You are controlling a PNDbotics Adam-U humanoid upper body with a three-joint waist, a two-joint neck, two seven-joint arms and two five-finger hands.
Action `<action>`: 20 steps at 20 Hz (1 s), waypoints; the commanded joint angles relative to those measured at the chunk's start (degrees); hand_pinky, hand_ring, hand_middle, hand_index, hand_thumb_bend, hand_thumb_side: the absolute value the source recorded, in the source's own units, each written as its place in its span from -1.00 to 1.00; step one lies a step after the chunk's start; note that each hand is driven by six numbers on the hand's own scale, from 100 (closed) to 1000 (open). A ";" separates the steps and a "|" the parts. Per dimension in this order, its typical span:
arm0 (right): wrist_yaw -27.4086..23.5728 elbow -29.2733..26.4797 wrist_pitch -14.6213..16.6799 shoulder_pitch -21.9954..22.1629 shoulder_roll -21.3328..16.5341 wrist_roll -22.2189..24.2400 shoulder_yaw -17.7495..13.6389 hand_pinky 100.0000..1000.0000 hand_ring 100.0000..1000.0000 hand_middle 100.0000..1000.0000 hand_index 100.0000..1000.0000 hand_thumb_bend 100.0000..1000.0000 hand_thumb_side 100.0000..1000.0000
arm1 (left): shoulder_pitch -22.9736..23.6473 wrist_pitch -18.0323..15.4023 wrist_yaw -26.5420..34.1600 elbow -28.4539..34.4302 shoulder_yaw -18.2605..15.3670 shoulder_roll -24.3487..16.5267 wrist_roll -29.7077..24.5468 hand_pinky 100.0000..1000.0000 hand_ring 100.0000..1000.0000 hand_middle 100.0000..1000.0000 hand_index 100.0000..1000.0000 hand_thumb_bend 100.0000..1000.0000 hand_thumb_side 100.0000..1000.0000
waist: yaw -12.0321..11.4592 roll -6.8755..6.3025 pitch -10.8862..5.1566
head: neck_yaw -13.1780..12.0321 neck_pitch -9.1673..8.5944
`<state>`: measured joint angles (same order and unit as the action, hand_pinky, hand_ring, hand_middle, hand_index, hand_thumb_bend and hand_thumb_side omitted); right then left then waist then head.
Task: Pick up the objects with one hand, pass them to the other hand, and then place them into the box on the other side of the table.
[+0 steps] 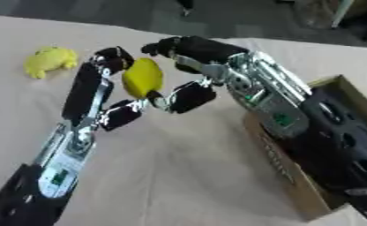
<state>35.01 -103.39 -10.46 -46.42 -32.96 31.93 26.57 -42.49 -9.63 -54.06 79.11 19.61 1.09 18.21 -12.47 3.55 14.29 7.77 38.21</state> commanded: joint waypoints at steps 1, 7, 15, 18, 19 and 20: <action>-0.08 -0.15 -0.09 -1.16 -0.38 -0.11 -0.31 0.86 0.81 0.74 1.00 -0.68 -0.10 | -1.22 -0.14 -0.43 0.85 0.07 0.62 0.29 0.00 0.02 -0.09 -0.17 -0.88 -1.00 | -0.02 -0.19 -0.75 | 0.35 0.13; -0.58 -0.02 0.59 -1.11 -0.48 -0.09 -0.39 0.85 0.79 0.65 0.98 -0.68 -0.10 | -1.30 -0.22 -0.62 0.81 0.01 0.78 0.40 0.01 0.02 -0.09 -0.16 -0.87 -1.00 | 0.08 -0.26 -0.73 | 0.53 0.25; -1.42 0.47 -0.05 -0.70 -0.67 -0.80 -0.54 0.82 0.71 0.40 0.73 -0.97 -0.29 | -1.58 -0.50 -1.69 1.05 0.07 0.83 0.38 0.01 0.02 -0.09 -0.16 -0.85 -1.00 | 0.08 -0.20 -0.68 | 0.55 0.03; -2.54 0.64 -0.85 -0.64 -0.70 -1.59 -0.62 0.81 0.66 0.32 0.65 -1.00 -0.42 | -1.63 -0.62 -1.97 1.05 0.07 0.90 0.46 0.01 0.02 -0.09 -0.16 -0.85 -1.00 | 0.09 -0.19 -0.70 | 0.58 0.10; -2.97 0.66 -1.11 -0.64 -0.70 -1.86 -0.60 0.80 0.64 0.30 0.64 -1.00 -0.44 | -1.65 -0.65 -1.98 1.03 0.08 0.93 0.50 0.01 0.02 -0.09 -0.16 -0.85 -1.00 | 0.09 -0.19 -0.71 | 0.58 0.14; -3.46 0.63 -1.31 -0.63 -0.69 -2.17 -0.59 0.80 0.63 0.29 0.63 -1.00 -0.47 | -1.67 -0.67 -1.99 0.99 0.09 0.97 0.52 0.01 0.02 -0.09 -0.16 -0.84 -1.00 | 0.10 -0.17 -0.71 | 0.62 0.15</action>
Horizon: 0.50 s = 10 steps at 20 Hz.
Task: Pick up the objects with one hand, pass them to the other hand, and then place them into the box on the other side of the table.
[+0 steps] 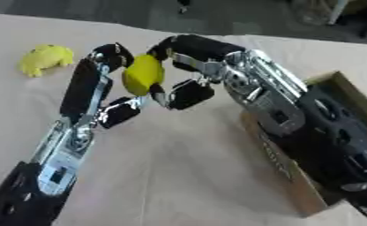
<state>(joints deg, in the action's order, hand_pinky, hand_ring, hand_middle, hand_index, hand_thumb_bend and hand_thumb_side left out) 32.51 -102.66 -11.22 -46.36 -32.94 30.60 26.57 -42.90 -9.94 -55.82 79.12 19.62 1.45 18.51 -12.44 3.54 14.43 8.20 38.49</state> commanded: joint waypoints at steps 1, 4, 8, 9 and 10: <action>-1.45 -0.16 -0.71 -0.69 -0.73 -1.13 -0.57 0.80 0.63 0.28 0.63 -1.00 -0.50 | -1.28 -0.38 -0.25 0.92 0.10 0.64 0.22 0.01 0.02 -0.09 -0.16 -0.84 -1.00 | 0.09 -0.16 -0.85 | 0.19 -0.12; -3.26 -0.47 -1.11 -0.68 -0.68 -2.16 -0.66 0.81 0.62 0.24 0.61 -1.00 -0.59 | -1.19 -0.26 -0.21 0.58 0.04 0.81 0.23 0.01 0.02 -0.09 -0.16 -0.85 -1.00 | 0.19 -0.12 -0.84 | 0.26 -0.01; -5.40 -1.40 -1.88 -0.64 -0.72 -3.81 -0.88 0.81 0.54 0.14 0.53 -1.00 -0.73 | -1.10 0.23 -0.29 -0.85 -0.19 1.16 0.17 0.00 0.02 -0.08 -0.14 -0.84 -1.00 | 0.38 0.01 -0.86 | 0.27 0.11; -5.83 -1.57 -2.15 -0.60 -0.74 -4.32 -0.84 0.81 0.50 0.09 0.49 -1.00 -0.76 | -1.10 0.33 -0.43 -1.25 -0.24 1.24 0.23 0.00 0.02 -0.08 -0.12 -0.83 -1.00 | 0.39 0.03 -0.87 | 0.30 0.10; -6.29 -1.67 -2.44 -0.56 -0.74 -4.85 -0.82 0.80 0.47 0.06 0.46 -1.00 -0.80 | -1.12 0.43 -0.57 -1.56 -0.29 1.33 0.36 0.01 0.02 -0.08 -0.12 -0.81 -1.00 | 0.38 0.03 -0.89 | 0.33 0.11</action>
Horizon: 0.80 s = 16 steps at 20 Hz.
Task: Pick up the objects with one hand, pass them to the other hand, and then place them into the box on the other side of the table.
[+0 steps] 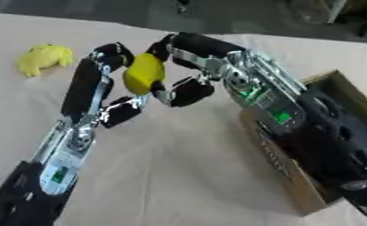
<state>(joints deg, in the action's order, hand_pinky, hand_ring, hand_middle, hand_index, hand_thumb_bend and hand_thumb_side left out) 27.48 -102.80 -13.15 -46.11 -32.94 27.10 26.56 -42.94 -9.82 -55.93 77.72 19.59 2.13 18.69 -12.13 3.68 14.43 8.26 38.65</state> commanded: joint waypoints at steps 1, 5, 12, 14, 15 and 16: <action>-1.76 -1.57 -0.79 -0.78 -0.74 -1.89 -0.78 0.80 0.47 0.05 0.45 -1.00 -0.80 | -1.13 0.40 -0.64 -0.39 -0.30 0.72 0.31 0.01 0.02 -0.08 -0.11 -0.81 -1.00 | 0.05 -0.11 -0.91 | 0.30 0.00; -3.36 -1.33 -2.83 -0.80 -0.83 -3.81 -0.72 0.78 0.36 -0.08 0.31 -1.00 -0.68 | -1.39 1.13 -1.29 -0.75 -0.48 0.82 0.64 0.01 0.03 -0.06 -0.01 -0.59 -1.00 | 0.12 -0.21 -0.96 | 0.48 0.32; -5.34 -0.82 -5.81 -0.76 -0.88 -3.39 -0.48 0.74 0.29 -0.18 0.18 -1.00 -0.52 | -1.49 2.77 -1.62 -0.56 -0.79 0.90 2.14 0.02 0.06 -0.01 0.18 -0.07 -0.93 | 0.10 -0.25 -0.97 | 0.58 -0.08; -5.75 -0.77 -6.36 -0.71 -0.95 -3.30 -0.53 0.73 0.28 -0.20 0.16 -1.00 -0.49 | -1.47 3.47 -1.80 -0.59 -0.86 0.88 2.71 0.02 0.08 0.03 0.26 0.21 -0.82 | 0.10 -0.25 -1.02 | 0.63 0.02; -5.95 -0.79 -6.60 -0.73 -0.97 -3.26 -0.55 0.73 0.27 -0.20 0.16 -1.00 -0.49 | -1.47 3.93 -1.93 -0.57 -0.92 0.88 3.12 0.02 0.08 0.04 0.30 0.32 -0.78 | 0.11 -0.24 -1.04 | 0.65 0.06; -6.12 -0.85 -6.81 -0.76 -1.00 -3.23 -0.57 0.72 0.27 -0.21 0.15 -1.00 -0.47 | -1.48 4.37 -2.13 -0.55 -0.94 0.86 3.55 0.03 0.10 0.05 0.35 0.49 -0.70 | 0.12 -0.24 -1.06 | 0.65 0.04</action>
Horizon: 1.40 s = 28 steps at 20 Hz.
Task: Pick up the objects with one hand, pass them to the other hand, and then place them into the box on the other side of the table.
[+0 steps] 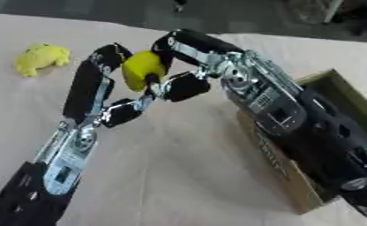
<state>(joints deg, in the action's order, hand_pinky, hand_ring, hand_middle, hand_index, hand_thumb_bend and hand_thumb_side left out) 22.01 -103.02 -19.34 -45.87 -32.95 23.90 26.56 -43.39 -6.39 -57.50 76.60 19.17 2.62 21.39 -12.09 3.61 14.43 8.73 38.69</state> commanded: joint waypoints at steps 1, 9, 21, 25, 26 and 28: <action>-0.81 -0.73 -0.81 -1.02 -1.05 -0.01 -0.60 0.72 0.27 -0.21 0.14 -1.00 -0.47 | -1.02 1.43 -0.77 0.57 -0.57 0.36 1.28 0.04 0.11 0.07 0.37 0.54 -0.68 | 0.09 -0.18 -1.08 | 0.17 -0.11; -1.89 -2.53 -1.69 -0.68 -2.36 -0.21 -1.47 0.71 0.26 -0.23 0.13 -1.00 -0.47 | -0.54 5.87 -0.14 -0.16 -1.54 0.00 4.24 0.08 0.22 0.18 0.58 0.92 -0.43 | 0.43 -0.34 -1.34 | -0.20 -0.17; -6.24 -7.01 -4.35 1.34 -6.18 -3.20 -5.17 0.71 0.27 -0.22 0.14 -1.00 -0.59 | 1.54 10.36 2.00 -0.11 -3.15 -3.48 4.61 0.11 0.26 0.22 0.62 1.00 -0.22 | 1.46 -1.13 -2.18 | 0.86 1.65; -8.73 -10.12 -5.57 3.52 -9.48 -6.30 -8.51 0.72 0.28 -0.21 0.14 -1.00 -0.69 | 2.87 11.71 2.90 0.25 -3.63 -7.56 2.61 0.12 0.27 0.23 0.60 1.00 -0.16 | 2.11 -1.51 -2.69 | 1.78 2.53; -9.82 -10.86 -5.82 4.68 -10.74 -7.63 -9.93 0.72 0.28 -0.21 0.15 -1.00 -0.73 | 3.24 12.22 3.32 0.53 -3.94 -9.16 1.95 0.12 0.27 0.23 0.58 1.00 -0.15 | 2.26 -1.66 -2.82 | 2.01 2.66; -12.76 -11.40 -5.38 7.46 -13.52 -10.92 -13.07 0.73 0.29 -0.20 0.16 -1.00 -0.79 | 3.88 13.60 4.77 1.61 -4.74 -12.79 0.55 0.12 0.27 0.22 0.57 0.97 -0.14 | 2.47 -1.94 -3.05 | 2.57 3.10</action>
<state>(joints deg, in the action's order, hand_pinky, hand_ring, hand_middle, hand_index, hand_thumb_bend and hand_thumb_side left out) 10.73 -112.98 -24.72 -37.80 -43.40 14.61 15.85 -38.83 6.62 -53.51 76.72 15.25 -7.63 22.69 -9.66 1.72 12.64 10.94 41.45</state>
